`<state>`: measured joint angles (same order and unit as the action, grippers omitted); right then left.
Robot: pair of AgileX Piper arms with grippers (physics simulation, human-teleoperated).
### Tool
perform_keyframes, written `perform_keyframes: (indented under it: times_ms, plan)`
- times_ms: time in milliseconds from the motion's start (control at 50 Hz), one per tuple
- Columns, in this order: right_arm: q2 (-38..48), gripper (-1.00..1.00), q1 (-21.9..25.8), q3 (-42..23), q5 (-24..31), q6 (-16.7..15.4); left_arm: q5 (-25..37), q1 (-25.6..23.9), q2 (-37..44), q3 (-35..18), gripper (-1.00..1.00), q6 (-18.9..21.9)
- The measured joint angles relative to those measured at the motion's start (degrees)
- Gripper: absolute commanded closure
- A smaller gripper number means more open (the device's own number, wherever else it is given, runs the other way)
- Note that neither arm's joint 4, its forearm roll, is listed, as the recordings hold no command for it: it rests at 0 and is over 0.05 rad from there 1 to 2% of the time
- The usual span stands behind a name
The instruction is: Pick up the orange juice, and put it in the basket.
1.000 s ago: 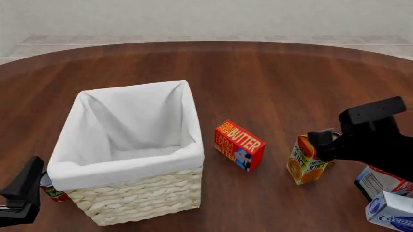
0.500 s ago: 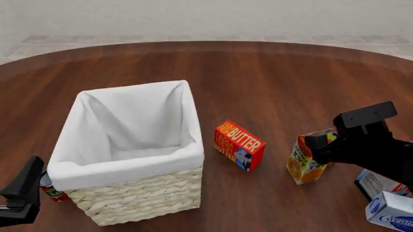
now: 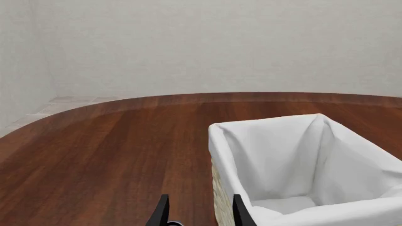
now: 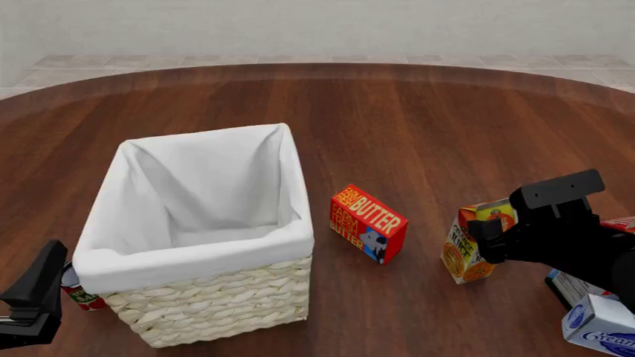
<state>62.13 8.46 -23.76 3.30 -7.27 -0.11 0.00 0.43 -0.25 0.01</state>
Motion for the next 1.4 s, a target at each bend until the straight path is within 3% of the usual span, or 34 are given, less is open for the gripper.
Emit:
perform_keyframes:
  times_ms: [660,680,1080,1400]
  plan:
    - [6.7,-1.0,-0.3,1.2,-6.4,0.2,0.0,0.0,0.0,0.0,-1.0,0.0]
    - [6.8,1.0,-0.3,1.3,-6.5,0.3,0.0,0.0,0.0,0.0,-1.0,0.0]
    - [6.4,1.0,-0.3,1.5,-6.6,-0.3,0.0,0.0,0.0,0.0,-1.0,0.0]
    - [1.2,1.0,-0.3,-1.1,-1.4,-1.1,0.0,0.0,0.0,0.0,-1.0,0.0]
